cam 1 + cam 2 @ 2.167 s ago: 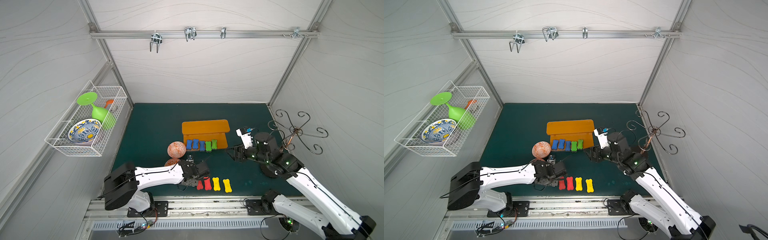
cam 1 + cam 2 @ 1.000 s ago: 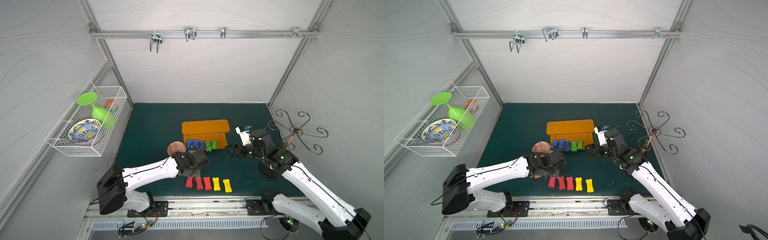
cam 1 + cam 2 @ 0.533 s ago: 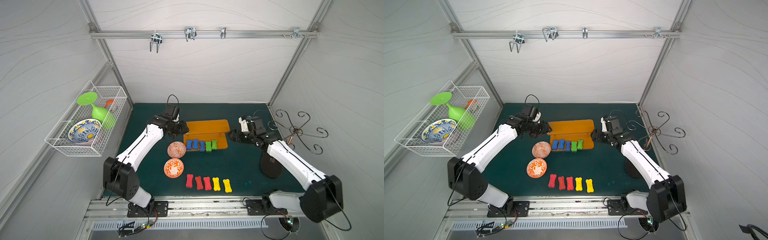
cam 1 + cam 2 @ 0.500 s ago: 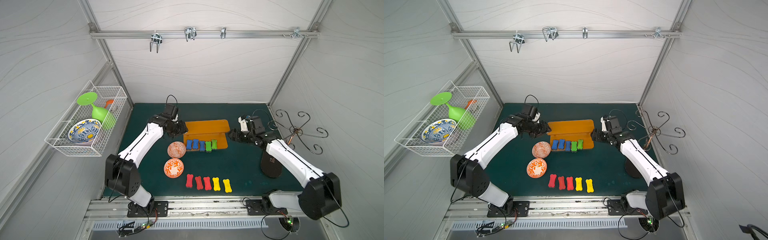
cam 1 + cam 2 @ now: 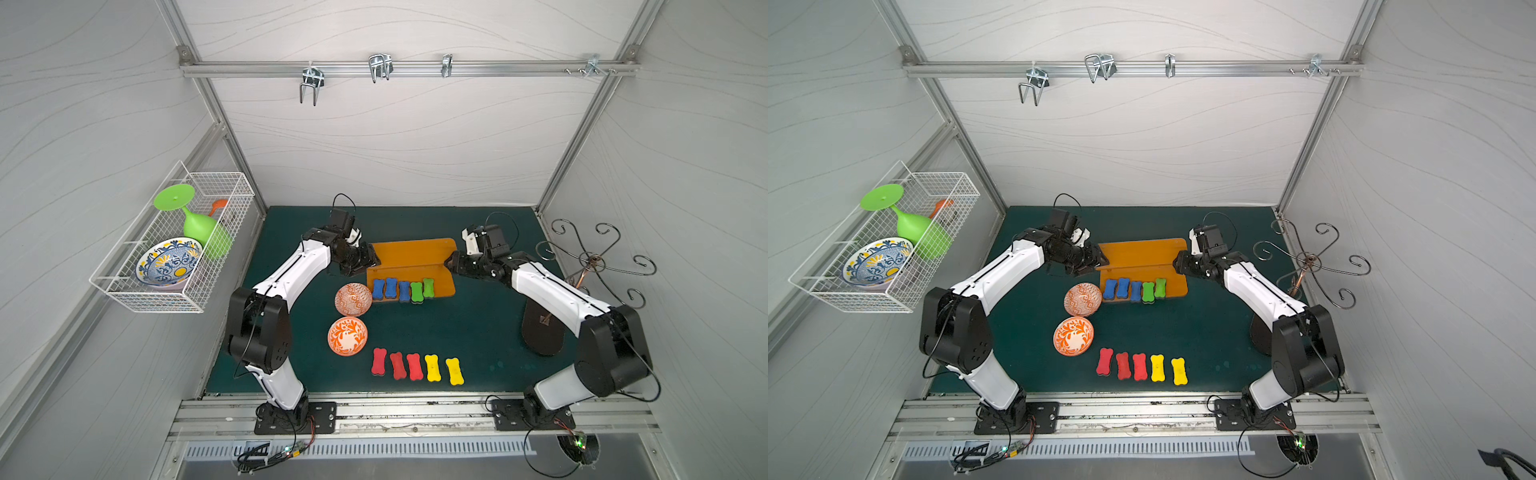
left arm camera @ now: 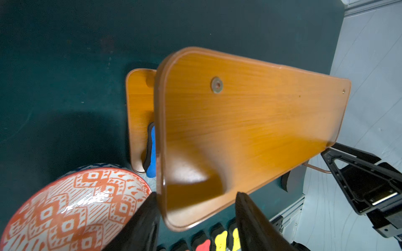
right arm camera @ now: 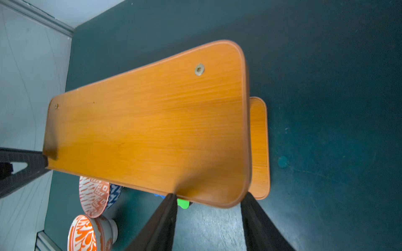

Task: Remove the whiteboard erasers from the shelf
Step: Adjust the shelf at the center of the board, then pick up the whiteboard eraser from the shelf.

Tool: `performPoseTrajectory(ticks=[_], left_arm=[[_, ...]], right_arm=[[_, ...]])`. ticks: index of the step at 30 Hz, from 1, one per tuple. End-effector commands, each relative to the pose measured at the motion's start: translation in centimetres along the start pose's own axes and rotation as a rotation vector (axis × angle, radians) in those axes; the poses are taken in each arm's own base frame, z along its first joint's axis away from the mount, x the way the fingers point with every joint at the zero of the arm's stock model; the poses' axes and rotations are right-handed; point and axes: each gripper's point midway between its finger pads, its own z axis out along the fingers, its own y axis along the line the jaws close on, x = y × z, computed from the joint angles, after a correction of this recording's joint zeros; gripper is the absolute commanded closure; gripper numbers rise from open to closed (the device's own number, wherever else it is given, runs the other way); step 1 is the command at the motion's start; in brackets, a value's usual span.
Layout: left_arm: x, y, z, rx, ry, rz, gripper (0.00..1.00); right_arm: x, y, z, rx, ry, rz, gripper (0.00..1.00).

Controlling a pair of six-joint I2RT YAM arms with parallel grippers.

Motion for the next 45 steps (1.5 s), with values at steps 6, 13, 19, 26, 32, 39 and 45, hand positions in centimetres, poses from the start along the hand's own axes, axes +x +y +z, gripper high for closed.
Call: performPoseTrajectory(ticks=[6, 13, 19, 26, 32, 39, 45], left_arm=[[-0.9, -1.3, -0.2, 0.062, -0.027, 0.055, 0.46], [-1.3, -0.8, -1.2, 0.019, -0.078, 0.077, 0.46], [-1.7, -0.4, -1.1, -0.005, -0.090, 0.079, 0.50], [-1.5, -0.1, 0.2, 0.009, -0.067, 0.065, 0.64], [-1.6, -0.1, 0.5, 0.015, -0.067, 0.059, 0.76], [-2.3, 0.2, 0.4, 0.008, -0.083, 0.053, 0.79], [-2.6, 0.5, 0.3, 0.009, -0.088, 0.039, 0.81]], right_arm=[[-3.3, 0.8, 1.3, -0.004, -0.061, -0.031, 0.53], [-5.6, 2.0, 1.8, -0.033, -0.087, -0.082, 0.53], [-1.6, 1.7, -0.1, -0.094, -0.081, -0.075, 0.53], [2.9, 0.7, 1.8, -0.115, -0.037, -0.060, 0.57], [4.4, 0.5, 4.0, -0.102, -0.037, -0.087, 0.62], [4.3, -0.1, 6.0, -0.071, -0.041, -0.095, 0.66], [4.5, -1.0, 7.1, -0.055, -0.056, -0.063, 0.68]])
